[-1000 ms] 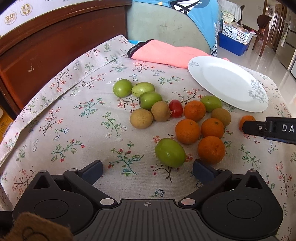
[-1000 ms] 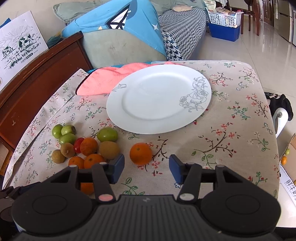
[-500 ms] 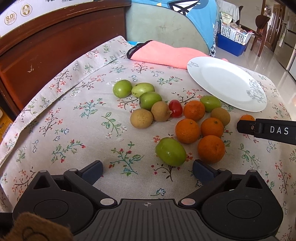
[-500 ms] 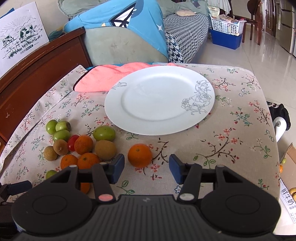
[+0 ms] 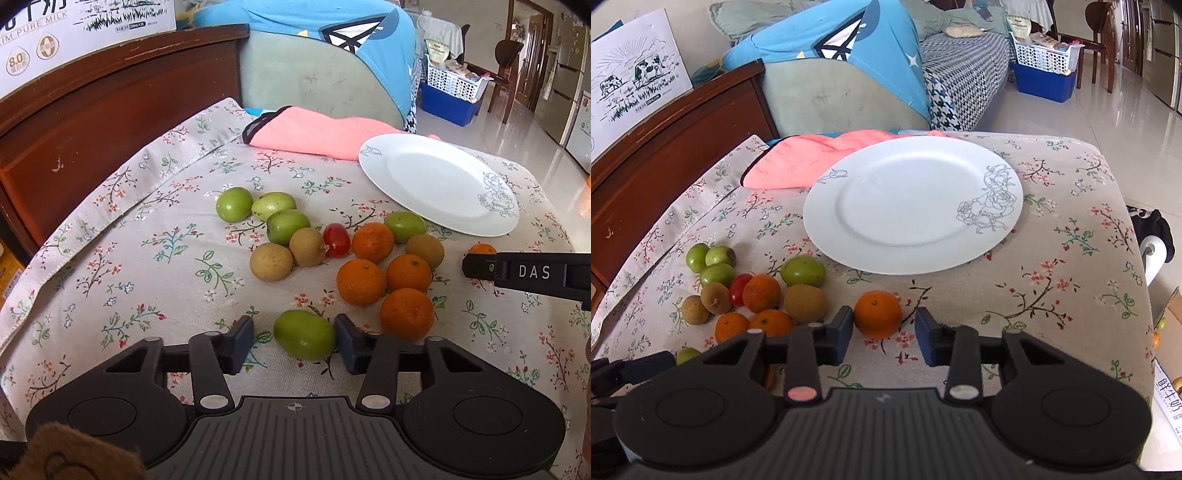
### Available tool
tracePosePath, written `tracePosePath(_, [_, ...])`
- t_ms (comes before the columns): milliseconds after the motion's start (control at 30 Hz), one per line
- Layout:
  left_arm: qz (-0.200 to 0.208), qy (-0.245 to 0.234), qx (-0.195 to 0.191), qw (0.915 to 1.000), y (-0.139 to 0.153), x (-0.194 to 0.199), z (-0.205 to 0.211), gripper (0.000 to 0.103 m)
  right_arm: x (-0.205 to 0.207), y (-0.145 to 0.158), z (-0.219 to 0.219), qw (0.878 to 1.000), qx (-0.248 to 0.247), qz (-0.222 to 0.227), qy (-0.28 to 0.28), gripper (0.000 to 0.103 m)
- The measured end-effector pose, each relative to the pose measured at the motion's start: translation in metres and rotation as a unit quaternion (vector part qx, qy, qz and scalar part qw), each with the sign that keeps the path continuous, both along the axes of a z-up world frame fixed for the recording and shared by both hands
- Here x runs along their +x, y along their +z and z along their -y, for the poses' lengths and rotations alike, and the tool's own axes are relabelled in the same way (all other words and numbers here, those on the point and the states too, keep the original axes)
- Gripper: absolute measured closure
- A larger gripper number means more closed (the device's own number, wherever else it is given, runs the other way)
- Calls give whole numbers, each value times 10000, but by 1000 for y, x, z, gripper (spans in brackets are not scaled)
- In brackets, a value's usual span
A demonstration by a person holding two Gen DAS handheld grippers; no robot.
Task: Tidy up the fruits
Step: 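Grasp a large green jujube with the left tool while the right tool grasps a tangerine, then carry the jujube with the left tool onto the plate while the right tool places the tangerine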
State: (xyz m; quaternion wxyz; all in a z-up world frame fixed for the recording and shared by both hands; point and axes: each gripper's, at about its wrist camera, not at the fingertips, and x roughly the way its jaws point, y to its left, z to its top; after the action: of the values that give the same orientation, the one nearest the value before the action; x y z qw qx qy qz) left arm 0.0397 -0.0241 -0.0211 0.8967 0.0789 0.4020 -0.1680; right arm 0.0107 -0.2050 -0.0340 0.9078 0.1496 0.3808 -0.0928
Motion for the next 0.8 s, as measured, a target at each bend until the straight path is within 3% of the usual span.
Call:
tracePosePath(67, [0, 2, -30, 10000, 1, 0, -1, 71, 0, 0, -2, 10000, -77, 11, 34, 74])
tracePosePath(367, [-25, 253, -382, 9989, 8, 2, -13, 71, -4, 7, -4, 9998, -45, 116, 138, 74])
tracePosePath(567, [194, 126, -390, 9990, 20, -2, -8, 71, -6, 14, -10, 9992, -41, 198, 348, 74])
tracePosePath(800, [334, -84, -897, 9954, 42, -2, -9, 71, -11, 29, -8, 9977, 271, 313, 545, 75])
